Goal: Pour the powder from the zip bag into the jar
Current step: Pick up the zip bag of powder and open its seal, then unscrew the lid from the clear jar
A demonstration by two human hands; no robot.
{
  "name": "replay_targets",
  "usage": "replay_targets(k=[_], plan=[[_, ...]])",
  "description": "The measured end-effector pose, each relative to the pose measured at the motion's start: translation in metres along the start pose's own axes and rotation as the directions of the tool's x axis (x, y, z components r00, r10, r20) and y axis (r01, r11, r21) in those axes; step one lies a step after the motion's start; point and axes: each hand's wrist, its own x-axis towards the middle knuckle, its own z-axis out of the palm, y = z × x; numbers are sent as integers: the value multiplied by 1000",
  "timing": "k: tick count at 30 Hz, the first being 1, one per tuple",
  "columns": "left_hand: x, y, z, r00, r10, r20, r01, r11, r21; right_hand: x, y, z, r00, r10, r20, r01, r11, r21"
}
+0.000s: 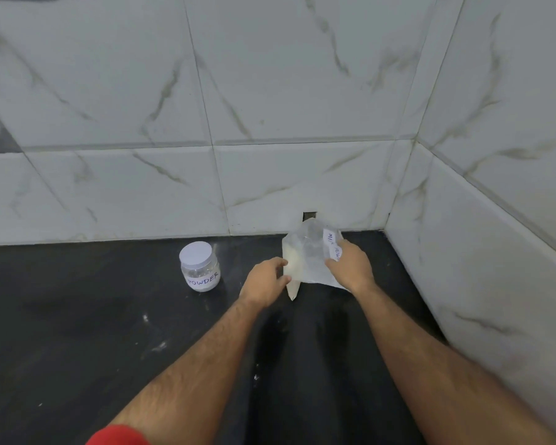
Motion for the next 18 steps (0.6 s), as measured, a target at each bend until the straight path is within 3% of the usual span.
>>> replay_targets(k=[6, 10, 15, 18], plan=[[-20, -40, -46, 989, -9, -146, 14, 999, 33, -23, -57, 47, 980, -164, 113, 158, 985, 65], [-38, -75, -84, 969, -79, -234, 87, 996, 23, -35, -94, 84, 956, -215, 198, 187, 970, 153], [-49, -123, -121, 931, -165, -325, 154, 986, -57, -42, -132, 127, 934, -197, 298, 136, 967, 213], [-47, -148, -132, 923, -254, -290, 217, 964, -154, -42, -146, 148, 921, -149, 361, 53, 963, 263]])
